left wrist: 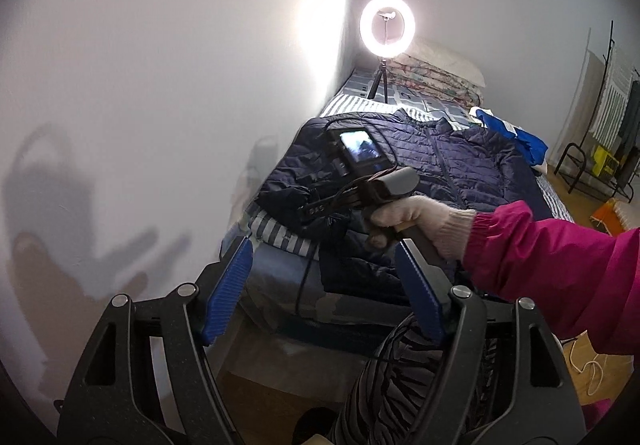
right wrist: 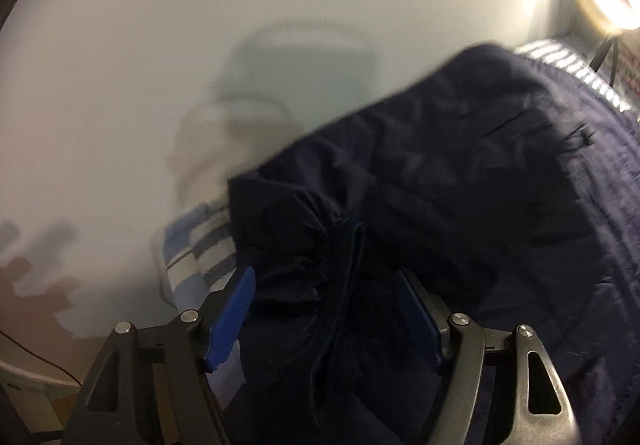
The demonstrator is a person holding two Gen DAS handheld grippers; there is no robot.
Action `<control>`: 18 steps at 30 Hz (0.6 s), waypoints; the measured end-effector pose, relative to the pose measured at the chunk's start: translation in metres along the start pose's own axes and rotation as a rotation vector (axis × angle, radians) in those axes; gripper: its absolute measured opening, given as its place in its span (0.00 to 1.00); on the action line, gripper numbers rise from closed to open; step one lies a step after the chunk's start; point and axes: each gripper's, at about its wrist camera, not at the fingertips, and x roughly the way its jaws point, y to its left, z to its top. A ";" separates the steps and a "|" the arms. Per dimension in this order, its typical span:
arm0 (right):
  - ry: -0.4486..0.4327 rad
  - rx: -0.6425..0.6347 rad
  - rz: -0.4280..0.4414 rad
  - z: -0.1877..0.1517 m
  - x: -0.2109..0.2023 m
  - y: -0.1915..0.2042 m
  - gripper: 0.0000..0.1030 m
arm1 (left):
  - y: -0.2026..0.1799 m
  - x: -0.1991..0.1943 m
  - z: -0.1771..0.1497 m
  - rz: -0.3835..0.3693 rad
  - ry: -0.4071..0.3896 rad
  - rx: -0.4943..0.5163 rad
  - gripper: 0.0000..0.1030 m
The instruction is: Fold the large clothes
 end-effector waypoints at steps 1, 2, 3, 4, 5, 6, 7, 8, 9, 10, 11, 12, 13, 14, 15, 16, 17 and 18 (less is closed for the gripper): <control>0.016 -0.001 0.010 0.000 0.005 0.002 0.65 | 0.004 0.002 -0.001 -0.010 -0.001 -0.005 0.73; 0.026 -0.002 0.020 0.000 0.008 0.004 0.58 | 0.007 0.002 -0.002 -0.016 -0.002 -0.009 0.72; 0.040 0.001 0.024 0.000 0.010 0.006 0.37 | 0.010 0.002 -0.001 -0.023 -0.002 -0.013 0.70; 0.046 0.004 0.024 0.001 0.011 0.008 0.25 | 0.014 0.001 -0.001 -0.033 -0.005 -0.017 0.69; 0.036 0.002 0.021 0.002 0.008 0.009 0.20 | 0.018 0.000 -0.001 -0.041 -0.013 -0.020 0.69; 0.021 0.001 0.013 0.004 0.004 0.010 0.09 | 0.022 -0.001 -0.001 -0.043 -0.021 -0.019 0.69; -0.001 0.006 0.009 0.007 -0.004 0.009 0.08 | 0.023 -0.001 0.000 -0.042 -0.024 -0.016 0.69; -0.015 0.010 0.009 0.009 -0.009 0.009 0.07 | 0.026 0.000 0.000 -0.038 -0.029 -0.011 0.69; -0.032 0.014 0.005 0.011 -0.016 0.007 0.07 | 0.027 0.001 -0.001 -0.036 -0.029 -0.008 0.69; -0.053 0.018 0.000 0.013 -0.025 0.005 0.06 | 0.029 0.004 -0.001 -0.035 -0.024 -0.009 0.69; -0.072 0.023 -0.004 0.017 -0.033 -0.001 0.06 | 0.030 0.008 -0.001 -0.035 -0.016 -0.011 0.69; -0.097 0.036 -0.009 0.019 -0.044 -0.007 0.06 | 0.031 0.011 -0.001 -0.035 -0.010 -0.014 0.68; -0.116 0.051 -0.009 0.019 -0.053 -0.013 0.06 | 0.031 0.015 -0.001 -0.033 -0.002 -0.016 0.68; -0.137 0.069 -0.006 0.024 -0.058 -0.021 0.06 | 0.030 0.018 0.000 -0.031 0.001 -0.017 0.68; -0.161 0.084 -0.006 0.025 -0.070 -0.028 0.05 | 0.028 0.019 0.001 -0.029 0.002 -0.017 0.68; -0.197 0.098 -0.009 0.029 -0.084 -0.039 0.05 | 0.025 0.021 0.002 -0.024 0.003 -0.014 0.67; -0.221 0.107 -0.009 0.031 -0.092 -0.046 0.05 | 0.022 0.023 0.003 -0.018 0.004 -0.008 0.67; -0.248 0.119 -0.010 0.034 -0.102 -0.056 0.05 | 0.020 0.025 0.003 -0.009 0.005 -0.001 0.67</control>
